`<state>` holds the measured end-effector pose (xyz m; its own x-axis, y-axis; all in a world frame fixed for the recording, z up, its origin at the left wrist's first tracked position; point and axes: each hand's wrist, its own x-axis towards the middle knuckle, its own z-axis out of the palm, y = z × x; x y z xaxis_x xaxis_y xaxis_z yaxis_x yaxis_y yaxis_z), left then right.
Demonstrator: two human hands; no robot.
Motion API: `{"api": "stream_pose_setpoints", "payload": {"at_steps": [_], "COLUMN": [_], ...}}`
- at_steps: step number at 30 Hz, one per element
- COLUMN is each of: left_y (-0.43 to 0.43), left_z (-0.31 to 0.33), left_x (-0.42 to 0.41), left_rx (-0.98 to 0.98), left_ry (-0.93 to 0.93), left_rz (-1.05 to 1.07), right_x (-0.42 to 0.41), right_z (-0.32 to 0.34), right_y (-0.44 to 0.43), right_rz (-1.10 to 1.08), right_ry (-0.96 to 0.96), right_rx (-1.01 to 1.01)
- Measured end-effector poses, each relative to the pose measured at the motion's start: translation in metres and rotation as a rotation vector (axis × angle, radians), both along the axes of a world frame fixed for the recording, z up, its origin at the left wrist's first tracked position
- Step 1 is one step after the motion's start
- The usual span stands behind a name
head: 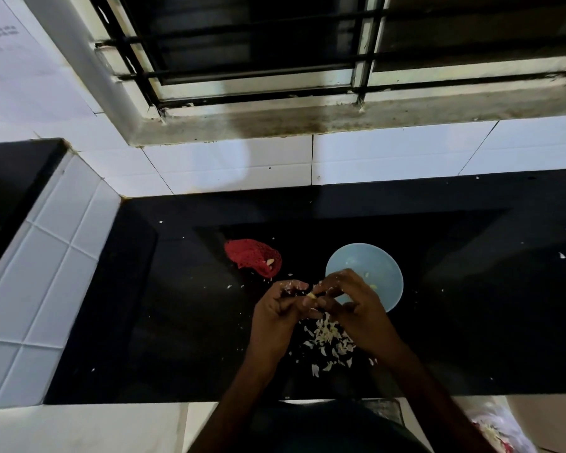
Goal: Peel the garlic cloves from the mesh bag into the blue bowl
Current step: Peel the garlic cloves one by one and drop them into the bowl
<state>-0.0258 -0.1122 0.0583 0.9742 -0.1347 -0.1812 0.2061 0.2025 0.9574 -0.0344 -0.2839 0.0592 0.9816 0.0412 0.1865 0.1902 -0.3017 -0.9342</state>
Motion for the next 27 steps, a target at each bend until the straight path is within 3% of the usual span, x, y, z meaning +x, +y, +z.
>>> {"api": "stream_pose_setpoints", "payload": {"at_steps": [6,13,20,27], "left_y": [0.002,-0.001,-0.007,-0.011], "left_z": [-0.003,0.003,0.010,0.019], "left_x": [-0.001,0.001,-0.006,-0.009], "left_rx": [0.117,0.188,0.070,-0.034], "left_ry": [-0.055,-0.086,0.037,0.124], "left_rz": [-0.072,-0.075,-0.099,-0.125], "right_x": [0.001,-0.001,0.002,0.006], "right_z": [0.004,0.003,0.016,0.027], "right_y": [-0.007,-0.004,-0.002,-0.008], "right_rz": [0.058,0.056,-0.086,-0.029], "right_ry": [0.060,-0.071,-0.105,-0.280], "right_rx": [0.061,-0.055,0.056,-0.147]}}
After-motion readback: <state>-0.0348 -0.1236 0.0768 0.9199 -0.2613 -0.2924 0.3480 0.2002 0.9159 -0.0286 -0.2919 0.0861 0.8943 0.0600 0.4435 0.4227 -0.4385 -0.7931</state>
